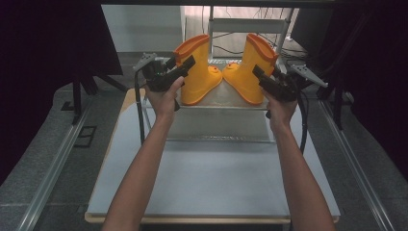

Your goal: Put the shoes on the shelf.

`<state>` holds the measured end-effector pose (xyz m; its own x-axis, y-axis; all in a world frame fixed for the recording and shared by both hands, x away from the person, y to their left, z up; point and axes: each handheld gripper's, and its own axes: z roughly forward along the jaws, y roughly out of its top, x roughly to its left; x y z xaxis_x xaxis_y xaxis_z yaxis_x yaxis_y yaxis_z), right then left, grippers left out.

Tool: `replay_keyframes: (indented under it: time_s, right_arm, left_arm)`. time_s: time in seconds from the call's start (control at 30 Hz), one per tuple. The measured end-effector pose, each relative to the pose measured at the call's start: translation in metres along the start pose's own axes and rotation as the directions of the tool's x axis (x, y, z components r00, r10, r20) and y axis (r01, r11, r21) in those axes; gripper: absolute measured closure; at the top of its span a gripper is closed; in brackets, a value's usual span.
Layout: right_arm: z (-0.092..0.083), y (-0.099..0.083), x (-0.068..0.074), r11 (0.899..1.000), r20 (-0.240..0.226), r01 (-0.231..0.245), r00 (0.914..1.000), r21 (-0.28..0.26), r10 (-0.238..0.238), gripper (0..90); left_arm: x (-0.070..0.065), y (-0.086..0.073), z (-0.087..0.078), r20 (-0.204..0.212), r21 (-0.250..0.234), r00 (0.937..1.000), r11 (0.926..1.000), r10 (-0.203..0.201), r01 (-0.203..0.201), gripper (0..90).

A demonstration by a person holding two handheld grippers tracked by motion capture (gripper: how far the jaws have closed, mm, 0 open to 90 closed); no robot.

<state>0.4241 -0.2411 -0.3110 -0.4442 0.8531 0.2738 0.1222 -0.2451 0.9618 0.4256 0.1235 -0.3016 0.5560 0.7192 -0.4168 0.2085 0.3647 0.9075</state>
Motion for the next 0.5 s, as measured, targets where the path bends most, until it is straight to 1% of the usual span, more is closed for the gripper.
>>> replay_keyframes:
  time_s: [0.07, 0.1, 0.17, 0.2, 0.3, 0.33, 0.4, 0.47, 0.5]
  right_arm:
    - [-0.006, 0.002, 0.002, 1.000, -0.014, 0.003, 0.9999, -0.003, -0.003, 30.2]
    - [-0.010, 0.003, 0.002, 1.000, -0.016, 0.011, 0.9998, -0.005, -0.011, 30.2]
    - [-0.018, 0.005, 0.002, 1.000, -0.024, 0.010, 0.9997, -0.011, -0.010, 30.2]
    - [-0.022, 0.005, 0.002, 1.000, -0.026, 0.007, 0.9996, -0.019, -0.007, 30.2]
    - [-0.034, 0.006, 0.002, 1.000, -0.032, 0.005, 0.9995, -0.025, -0.006, 30.7]
    - [-0.039, 0.006, 0.001, 1.000, -0.033, 0.005, 0.9994, -0.025, -0.005, 31.1]
    - [-0.046, 0.005, -0.001, 0.999, -0.044, 0.002, 0.9990, -0.032, -0.004, 33.3]
    - [-0.052, 0.003, -0.004, 0.999, -0.042, 0.007, 0.9991, -0.035, -0.009, 37.4]
    - [-0.055, 0.002, -0.006, 1.000, -0.040, 0.014, 0.9991, -0.027, -0.015, 40.1]
  left_arm:
    - [0.000, 0.000, -0.007, 0.005, -0.003, 1.0000, 1.0000, 0.006, -0.006, 24.0]
    - [0.001, 0.000, -0.012, 0.010, -0.008, 1.0000, 1.0000, 0.002, -0.002, 24.1]
    - [0.003, 0.000, -0.020, 0.037, -0.012, 0.9991, 0.9997, -0.022, 0.022, 24.4]
    - [0.004, 0.000, -0.024, 0.047, -0.013, 0.9985, 0.9995, -0.027, 0.028, 24.3]
    - [0.004, -0.002, -0.038, 0.074, -0.020, 0.9968, 0.9993, -0.029, 0.031, 26.3]
    - [0.004, -0.003, -0.043, 0.082, -0.021, 0.9964, 0.9995, -0.023, 0.025, 27.3]
    - [0.003, -0.005, -0.051, 0.082, -0.021, 0.9966, 0.9998, -0.002, 0.003, 30.8]
    - [0.004, -0.006, -0.057, 0.072, -0.021, 0.9973, 0.9997, 0.014, -0.012, 35.8]
    - [0.006, -0.007, -0.059, 0.066, -0.021, 0.9976, 0.9996, 0.020, -0.019, 39.5]
